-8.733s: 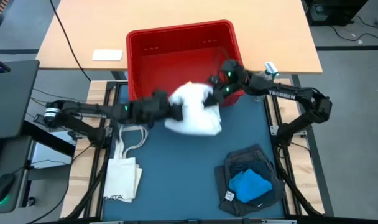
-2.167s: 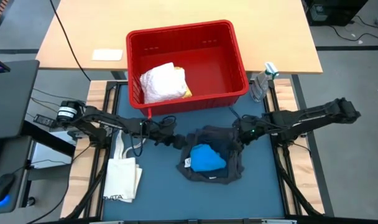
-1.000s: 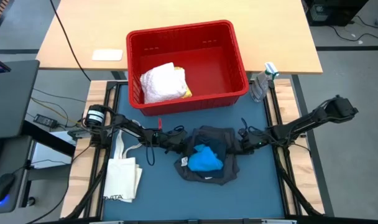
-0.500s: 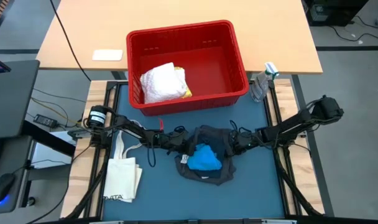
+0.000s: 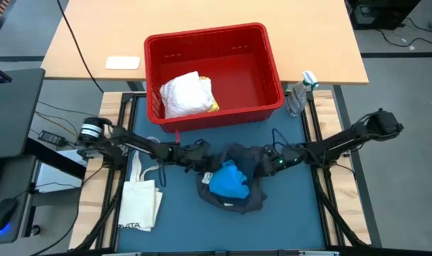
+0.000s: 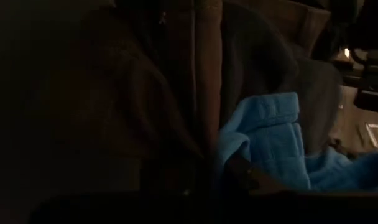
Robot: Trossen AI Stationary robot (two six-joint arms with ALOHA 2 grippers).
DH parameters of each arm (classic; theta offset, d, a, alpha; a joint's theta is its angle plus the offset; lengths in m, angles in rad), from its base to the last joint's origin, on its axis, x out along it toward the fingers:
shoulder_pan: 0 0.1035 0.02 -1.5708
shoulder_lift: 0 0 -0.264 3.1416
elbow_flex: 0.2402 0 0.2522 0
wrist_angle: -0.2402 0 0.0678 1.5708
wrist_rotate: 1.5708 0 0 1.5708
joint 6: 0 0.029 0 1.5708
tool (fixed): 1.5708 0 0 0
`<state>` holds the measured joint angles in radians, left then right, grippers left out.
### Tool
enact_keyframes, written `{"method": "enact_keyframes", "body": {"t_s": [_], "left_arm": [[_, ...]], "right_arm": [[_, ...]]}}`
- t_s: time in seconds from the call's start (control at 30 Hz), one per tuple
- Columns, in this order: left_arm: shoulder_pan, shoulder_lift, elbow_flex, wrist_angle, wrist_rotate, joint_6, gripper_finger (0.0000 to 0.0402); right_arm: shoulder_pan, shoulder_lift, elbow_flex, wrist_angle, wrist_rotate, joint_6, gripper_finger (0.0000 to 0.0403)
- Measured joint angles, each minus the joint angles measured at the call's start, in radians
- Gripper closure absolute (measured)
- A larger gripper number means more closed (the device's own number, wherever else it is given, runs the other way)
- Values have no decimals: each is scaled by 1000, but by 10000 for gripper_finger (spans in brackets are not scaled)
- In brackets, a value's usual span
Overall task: Fold Laundry from Bin
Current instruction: Put the stacked folded shorts into the laundry bin
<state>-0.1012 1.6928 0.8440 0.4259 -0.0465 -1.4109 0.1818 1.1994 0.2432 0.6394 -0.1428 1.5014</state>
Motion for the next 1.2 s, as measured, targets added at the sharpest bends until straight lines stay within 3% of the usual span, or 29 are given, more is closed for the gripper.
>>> {"method": "enact_keyframes", "body": {"t_s": [0.17,0.37,0.53,0.67,0.93,1.2], "left_arm": [[16,-88,98,-211,-13,29,371],[47,-101,343,-512,-14,169,371],[103,-103,545,-755,-16,274,371],[169,-103,707,-906,11,354,372],[395,-103,970,-1099,45,518,372],[708,-33,981,-1079,151,659,372]], "right_arm": [[-14,-106,1,-6,3,37,348],[-41,-192,56,-13,17,36,348],[-87,-246,162,-61,41,1,348],[-152,-281,289,-210,40,-60,348],[-433,-241,490,-367,-5,-159,348],[-789,8,667,-398,-154,-236,348]]}}
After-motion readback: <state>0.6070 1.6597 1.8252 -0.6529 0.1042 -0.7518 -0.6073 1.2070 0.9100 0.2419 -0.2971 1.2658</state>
